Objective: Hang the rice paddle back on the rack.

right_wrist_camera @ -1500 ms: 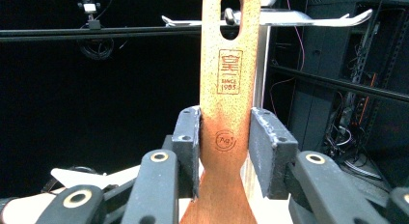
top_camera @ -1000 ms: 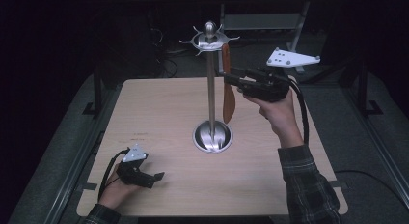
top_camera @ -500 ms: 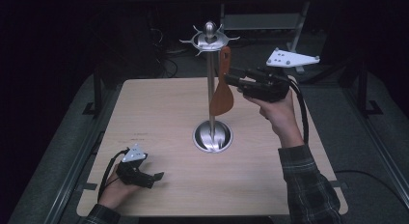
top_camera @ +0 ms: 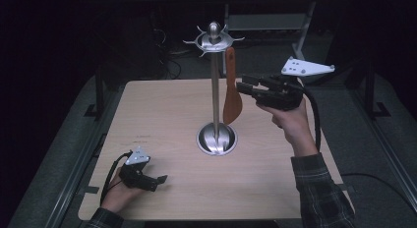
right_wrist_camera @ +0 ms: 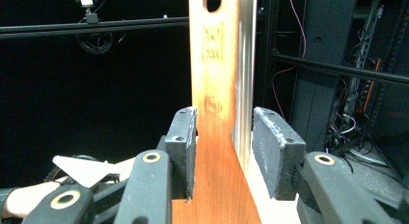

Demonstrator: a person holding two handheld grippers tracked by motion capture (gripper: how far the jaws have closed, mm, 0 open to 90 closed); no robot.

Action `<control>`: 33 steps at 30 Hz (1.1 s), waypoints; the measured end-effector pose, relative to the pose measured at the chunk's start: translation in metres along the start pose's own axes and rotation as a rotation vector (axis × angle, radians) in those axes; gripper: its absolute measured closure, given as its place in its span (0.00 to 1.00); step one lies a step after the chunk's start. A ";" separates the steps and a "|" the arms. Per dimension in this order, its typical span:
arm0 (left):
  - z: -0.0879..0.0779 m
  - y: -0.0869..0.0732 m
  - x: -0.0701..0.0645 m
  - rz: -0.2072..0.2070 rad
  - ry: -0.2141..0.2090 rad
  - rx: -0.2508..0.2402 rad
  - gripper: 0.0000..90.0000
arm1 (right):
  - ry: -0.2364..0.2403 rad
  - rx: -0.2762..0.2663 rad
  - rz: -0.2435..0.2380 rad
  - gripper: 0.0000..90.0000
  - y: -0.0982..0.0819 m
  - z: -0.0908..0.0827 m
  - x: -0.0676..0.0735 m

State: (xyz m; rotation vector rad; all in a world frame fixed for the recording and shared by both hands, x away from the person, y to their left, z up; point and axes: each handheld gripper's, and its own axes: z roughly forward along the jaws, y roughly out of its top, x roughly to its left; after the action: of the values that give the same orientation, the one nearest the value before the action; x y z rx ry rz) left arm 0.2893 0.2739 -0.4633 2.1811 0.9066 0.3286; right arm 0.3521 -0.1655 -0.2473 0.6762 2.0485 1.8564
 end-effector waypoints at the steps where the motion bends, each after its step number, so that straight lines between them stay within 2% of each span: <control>1: 0.000 0.000 0.000 0.001 0.000 0.001 0.00 | -0.001 0.002 0.003 0.66 -0.002 -0.002 -0.001; 13: -0.001 -0.001 0.000 0.006 -0.002 -0.009 0.00 | -0.058 0.032 0.017 0.60 -0.029 -0.015 -0.005; 28: -0.001 -0.001 -0.002 0.013 -0.007 -0.011 0.00 | -0.098 0.140 0.041 0.49 -0.077 -0.019 -0.003; 33: 0.000 -0.001 -0.003 0.006 -0.010 -0.024 0.00 | -0.131 0.183 0.043 0.44 -0.096 -0.022 -0.005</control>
State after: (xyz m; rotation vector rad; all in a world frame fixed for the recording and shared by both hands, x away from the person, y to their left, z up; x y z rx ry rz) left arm 0.2866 0.2731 -0.4638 2.1619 0.8866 0.3301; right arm 0.3307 -0.1925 -0.3396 0.8702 2.1499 1.6127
